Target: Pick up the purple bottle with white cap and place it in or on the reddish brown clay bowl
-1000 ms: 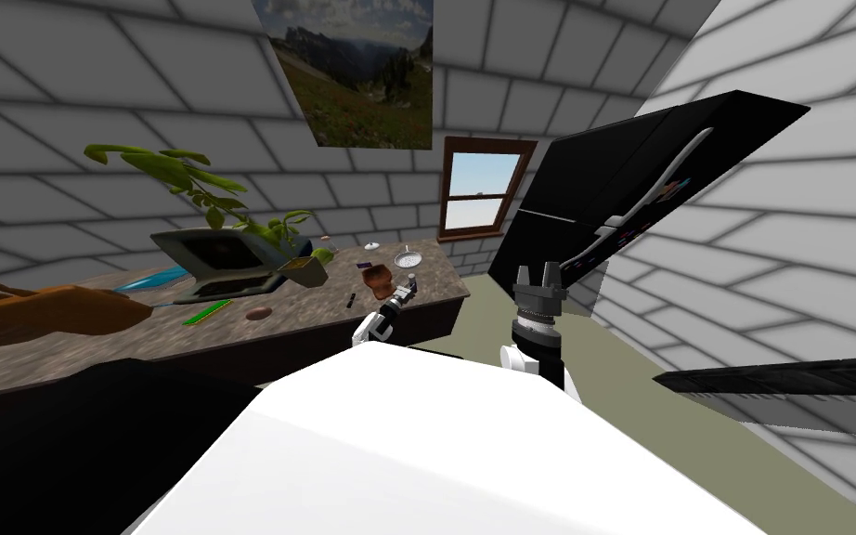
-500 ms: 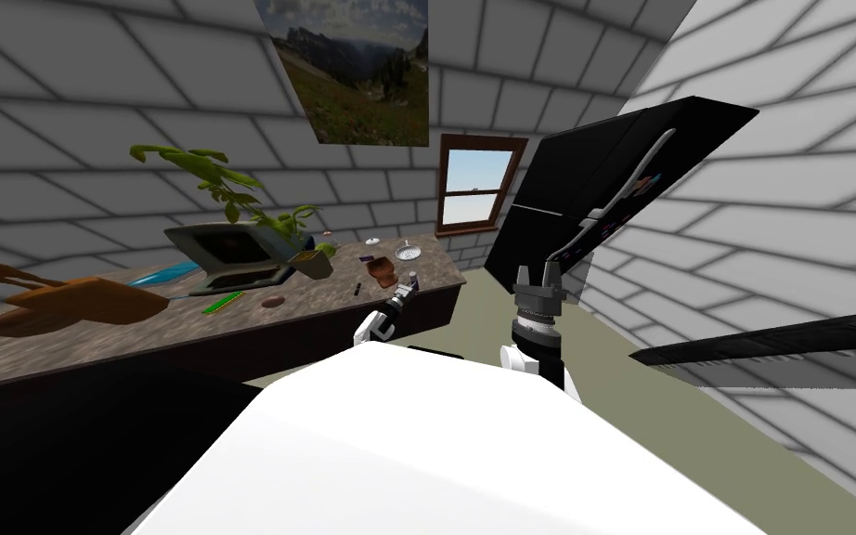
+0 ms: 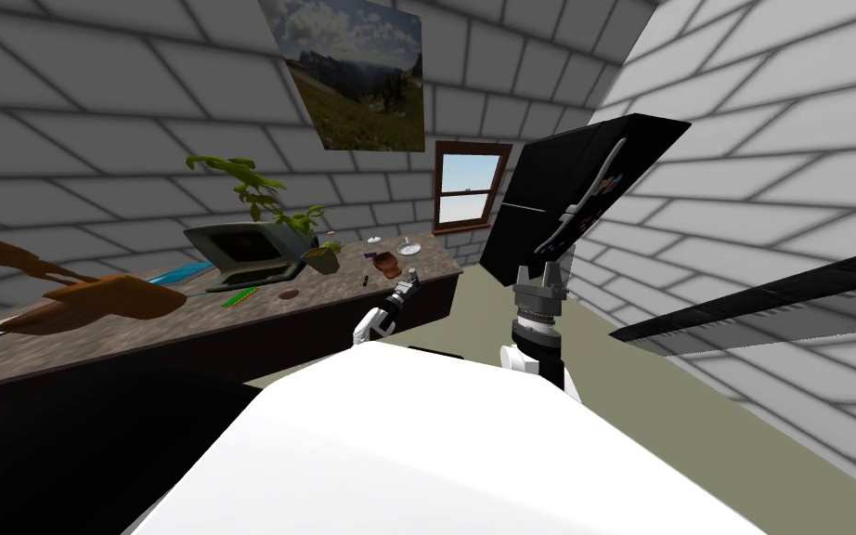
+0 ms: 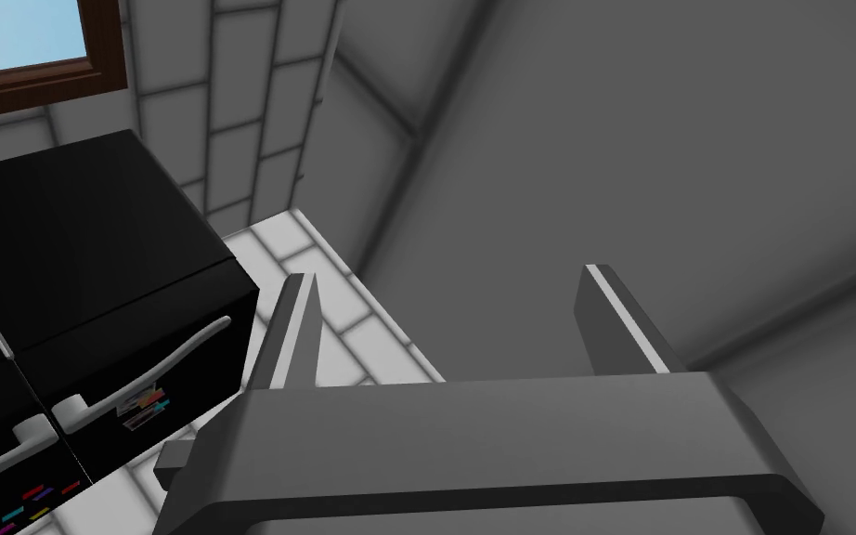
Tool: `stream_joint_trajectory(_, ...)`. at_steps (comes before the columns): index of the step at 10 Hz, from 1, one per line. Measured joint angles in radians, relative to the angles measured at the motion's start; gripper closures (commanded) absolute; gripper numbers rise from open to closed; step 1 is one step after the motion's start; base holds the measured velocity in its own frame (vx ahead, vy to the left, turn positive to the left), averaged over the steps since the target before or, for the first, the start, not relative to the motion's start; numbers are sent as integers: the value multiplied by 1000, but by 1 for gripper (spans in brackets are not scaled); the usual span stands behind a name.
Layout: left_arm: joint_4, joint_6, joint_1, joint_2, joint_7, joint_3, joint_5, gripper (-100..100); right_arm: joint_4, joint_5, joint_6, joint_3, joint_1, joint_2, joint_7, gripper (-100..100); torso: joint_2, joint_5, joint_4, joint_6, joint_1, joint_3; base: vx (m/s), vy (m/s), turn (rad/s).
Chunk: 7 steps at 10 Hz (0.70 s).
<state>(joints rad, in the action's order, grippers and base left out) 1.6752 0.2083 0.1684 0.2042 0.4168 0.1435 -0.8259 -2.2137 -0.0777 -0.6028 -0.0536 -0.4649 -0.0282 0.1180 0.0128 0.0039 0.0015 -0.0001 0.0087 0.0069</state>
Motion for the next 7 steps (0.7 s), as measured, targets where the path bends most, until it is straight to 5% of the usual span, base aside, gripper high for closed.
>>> stream_joint_trajectory(7, 22, -124, -71, 156, -115, 21, 30, 100, 0, 0, 0, 0, -1, 0, 0, 0, -19, 0, -3, 0, 3, -11, 24, 120, -55)
